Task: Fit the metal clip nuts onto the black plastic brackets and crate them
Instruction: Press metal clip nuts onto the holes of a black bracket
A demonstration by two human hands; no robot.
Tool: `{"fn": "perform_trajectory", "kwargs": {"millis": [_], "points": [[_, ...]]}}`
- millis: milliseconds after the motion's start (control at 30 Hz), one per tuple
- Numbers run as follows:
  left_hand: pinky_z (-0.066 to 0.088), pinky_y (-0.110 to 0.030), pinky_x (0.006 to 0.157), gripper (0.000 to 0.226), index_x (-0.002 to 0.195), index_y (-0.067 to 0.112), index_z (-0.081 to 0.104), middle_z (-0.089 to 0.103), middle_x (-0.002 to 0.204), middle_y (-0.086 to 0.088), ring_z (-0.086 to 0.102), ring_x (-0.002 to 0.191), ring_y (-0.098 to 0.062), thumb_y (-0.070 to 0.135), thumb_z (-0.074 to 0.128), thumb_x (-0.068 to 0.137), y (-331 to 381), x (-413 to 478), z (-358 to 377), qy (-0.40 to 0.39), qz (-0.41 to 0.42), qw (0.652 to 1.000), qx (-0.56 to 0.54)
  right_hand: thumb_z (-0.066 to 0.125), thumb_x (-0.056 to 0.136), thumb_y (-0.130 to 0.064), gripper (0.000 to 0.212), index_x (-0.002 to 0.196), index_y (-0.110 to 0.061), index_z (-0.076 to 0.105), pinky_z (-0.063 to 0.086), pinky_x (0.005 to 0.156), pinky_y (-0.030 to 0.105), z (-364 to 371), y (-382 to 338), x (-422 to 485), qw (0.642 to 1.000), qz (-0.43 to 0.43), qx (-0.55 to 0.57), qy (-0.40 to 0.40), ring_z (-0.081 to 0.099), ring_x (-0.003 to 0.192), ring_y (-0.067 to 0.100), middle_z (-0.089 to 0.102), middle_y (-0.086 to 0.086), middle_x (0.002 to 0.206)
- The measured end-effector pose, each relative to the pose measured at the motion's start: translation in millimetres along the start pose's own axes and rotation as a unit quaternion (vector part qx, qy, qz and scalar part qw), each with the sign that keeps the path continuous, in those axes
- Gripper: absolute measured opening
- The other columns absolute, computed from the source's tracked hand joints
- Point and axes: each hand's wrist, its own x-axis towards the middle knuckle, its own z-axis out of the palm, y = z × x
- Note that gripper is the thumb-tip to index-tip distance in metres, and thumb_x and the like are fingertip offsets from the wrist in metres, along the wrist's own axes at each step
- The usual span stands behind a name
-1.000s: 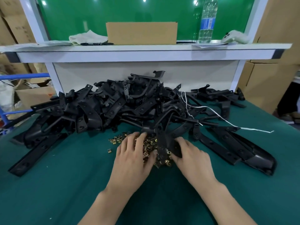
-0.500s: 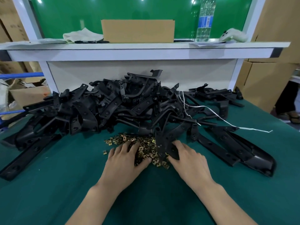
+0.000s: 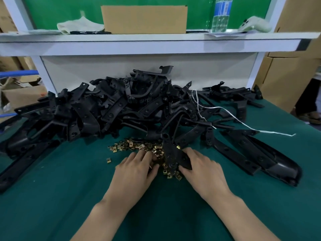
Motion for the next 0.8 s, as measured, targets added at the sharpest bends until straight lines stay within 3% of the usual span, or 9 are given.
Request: {"fn": "perform_trajectory", "kwargs": {"millis": [100,333,433,600,700,800], "points": [[0.052,-0.032,0.052,0.014,0.091,0.015,0.069,0.065,0.078,0.005,0.067,0.07,-0.018,0.024,0.079,0.085,1.1,0.3,-1.2,0.034,0.003,0.999,-0.001,0.052,0.096,-0.049,0.03,0.122,-0.037,0.045,0.049,0.074,0.035,0.6,0.3,-0.3,1.0,0.002,0.004,0.001,0.064,0.093,0.016,0.059,-0.016,0.109],[0.049,-0.032,0.052,0.008,0.095,0.014,0.068,0.065,0.08,0.005,0.066,0.072,-0.019,0.02,0.072,0.091,-1.6,1.0,-4.8,0.056,-0.027,0.998,-0.02,0.053,0.094,-0.05,0.03,0.121,-0.039,0.045,0.046,0.069,0.035,0.9,1.3,-1.0,1.0,0.016,0.005,0.018,0.064,0.09,0.017,0.06,-0.017,0.107],[0.053,-0.036,0.06,0.015,0.108,0.013,0.069,0.07,0.09,0.004,0.068,0.081,-0.022,0.018,0.068,0.094,-2.3,0.5,-3.1,0.054,-0.034,0.997,-0.045,0.054,0.093,-0.053,0.036,0.124,-0.04,0.043,0.043,0.066,0.035,1.2,1.9,-0.4,0.999,0.024,0.006,0.037,0.066,0.089,0.019,0.061,-0.016,0.109],[0.05,-0.04,0.087,0.025,0.119,0.008,0.063,0.073,0.091,-0.001,0.068,0.085,-0.023,0.012,0.067,0.095,-2.6,1.8,-1.4,0.079,-0.041,0.994,-0.064,0.051,0.09,-0.064,0.038,0.12,-0.041,0.044,0.039,0.059,0.033,4.9,2.0,0.0,0.997,0.014,0.009,0.069,0.067,0.081,0.017,0.06,-0.016,0.103],[0.037,-0.022,0.081,0.016,0.114,0.021,0.055,0.069,0.095,0.008,0.054,0.084,-0.009,0.024,0.058,0.099,0.0,0.6,-8.2,0.098,-0.1,0.977,-0.159,0.049,0.089,-0.068,0.04,0.117,-0.04,0.047,0.038,0.055,0.031,6.0,0.3,-0.5,0.995,0.005,0.009,0.095,0.066,0.074,0.016,0.059,-0.016,0.099],[0.045,-0.016,0.073,0.01,0.106,0.042,0.06,0.067,0.094,0.018,0.061,0.087,-0.003,0.037,0.056,0.099,8.7,-1.4,-15.6,0.093,-0.161,0.926,-0.328,0.044,0.089,-0.069,0.043,0.119,-0.039,0.046,0.041,0.055,0.032,5.6,0.3,-0.7,0.995,-0.002,0.021,0.098,0.066,0.074,0.016,0.057,-0.016,0.1]]}}
